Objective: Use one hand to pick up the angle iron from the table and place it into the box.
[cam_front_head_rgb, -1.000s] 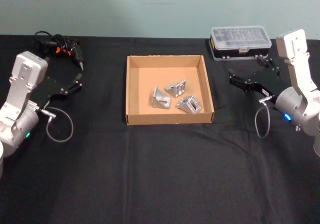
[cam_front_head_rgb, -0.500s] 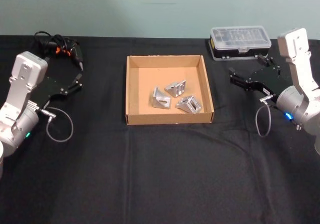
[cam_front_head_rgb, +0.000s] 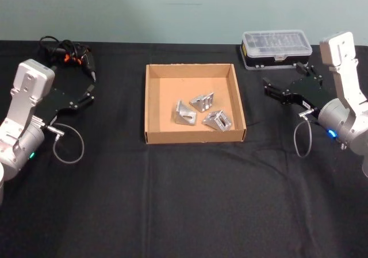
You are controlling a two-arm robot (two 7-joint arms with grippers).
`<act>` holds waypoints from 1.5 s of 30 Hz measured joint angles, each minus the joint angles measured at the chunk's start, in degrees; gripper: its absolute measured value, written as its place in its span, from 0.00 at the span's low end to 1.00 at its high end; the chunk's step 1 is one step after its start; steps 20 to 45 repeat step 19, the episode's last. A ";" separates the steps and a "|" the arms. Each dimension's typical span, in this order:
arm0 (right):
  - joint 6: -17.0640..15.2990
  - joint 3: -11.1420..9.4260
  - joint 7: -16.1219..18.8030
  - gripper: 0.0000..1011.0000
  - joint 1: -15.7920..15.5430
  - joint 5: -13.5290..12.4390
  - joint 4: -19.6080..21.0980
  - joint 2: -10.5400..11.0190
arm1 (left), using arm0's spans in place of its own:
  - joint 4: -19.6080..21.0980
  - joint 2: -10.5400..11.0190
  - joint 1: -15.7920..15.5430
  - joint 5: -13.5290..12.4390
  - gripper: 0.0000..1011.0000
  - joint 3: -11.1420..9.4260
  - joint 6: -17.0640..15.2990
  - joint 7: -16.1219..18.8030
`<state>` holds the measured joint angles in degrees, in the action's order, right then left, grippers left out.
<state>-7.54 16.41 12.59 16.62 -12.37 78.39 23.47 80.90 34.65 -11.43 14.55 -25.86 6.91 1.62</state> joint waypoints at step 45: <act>0.03 0.00 0.07 0.99 0.00 -0.06 0.06 0.03 | 0.00 0.00 0.00 0.00 0.99 0.00 0.00 0.00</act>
